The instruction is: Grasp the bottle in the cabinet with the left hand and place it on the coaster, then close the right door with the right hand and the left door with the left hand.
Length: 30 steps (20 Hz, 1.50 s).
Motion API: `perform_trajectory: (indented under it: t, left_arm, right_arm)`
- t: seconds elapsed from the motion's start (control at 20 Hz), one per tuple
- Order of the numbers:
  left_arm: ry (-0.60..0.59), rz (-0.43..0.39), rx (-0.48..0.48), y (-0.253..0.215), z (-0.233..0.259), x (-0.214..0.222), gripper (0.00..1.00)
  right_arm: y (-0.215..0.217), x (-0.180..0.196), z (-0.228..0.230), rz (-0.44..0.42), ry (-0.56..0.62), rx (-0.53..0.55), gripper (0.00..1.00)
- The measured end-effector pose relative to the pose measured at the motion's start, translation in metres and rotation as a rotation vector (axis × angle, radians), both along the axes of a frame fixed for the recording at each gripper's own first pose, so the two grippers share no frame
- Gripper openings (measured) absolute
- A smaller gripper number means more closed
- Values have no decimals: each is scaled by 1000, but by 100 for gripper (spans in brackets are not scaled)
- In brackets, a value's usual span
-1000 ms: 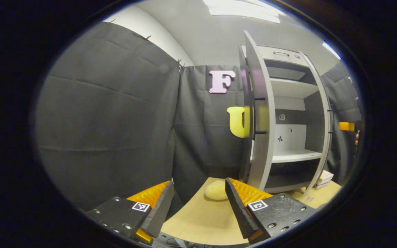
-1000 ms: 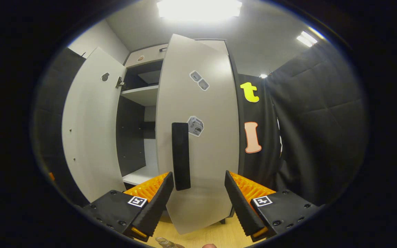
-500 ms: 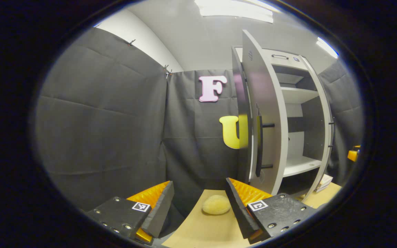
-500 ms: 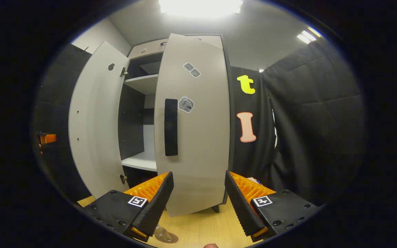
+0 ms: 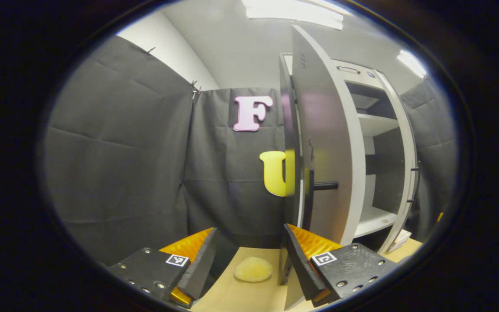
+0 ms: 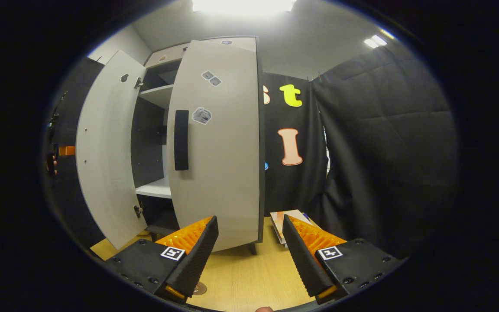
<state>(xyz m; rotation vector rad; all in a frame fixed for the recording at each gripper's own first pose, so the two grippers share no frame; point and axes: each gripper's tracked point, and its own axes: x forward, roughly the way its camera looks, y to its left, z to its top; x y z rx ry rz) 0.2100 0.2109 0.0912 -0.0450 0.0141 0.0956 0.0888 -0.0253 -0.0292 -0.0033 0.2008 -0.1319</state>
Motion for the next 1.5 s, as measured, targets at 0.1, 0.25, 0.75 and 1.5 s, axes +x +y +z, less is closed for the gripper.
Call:
perform_trajectory:
  t: [0.1, 0.25, 0.75, 1.5]
  left_arm:
    - [-6, 5, 26, -1, 5, -2, 87]
    - [-5, 3, -4, 0, 3, -3, 88]
    - [-15, -3, 12, -51, 11, -17, 87]
    - [-38, -26, -33, -101, 14, -15, 87]
  right_arm:
    - [-16, -5, -2, -19, 4, -6, 95]
    - [-35, -10, -4, -31, 9, -4, 95]
    - [-64, -9, -5, 17, 11, -18, 95]
    - [-80, -7, -11, 41, 14, -28, 95]
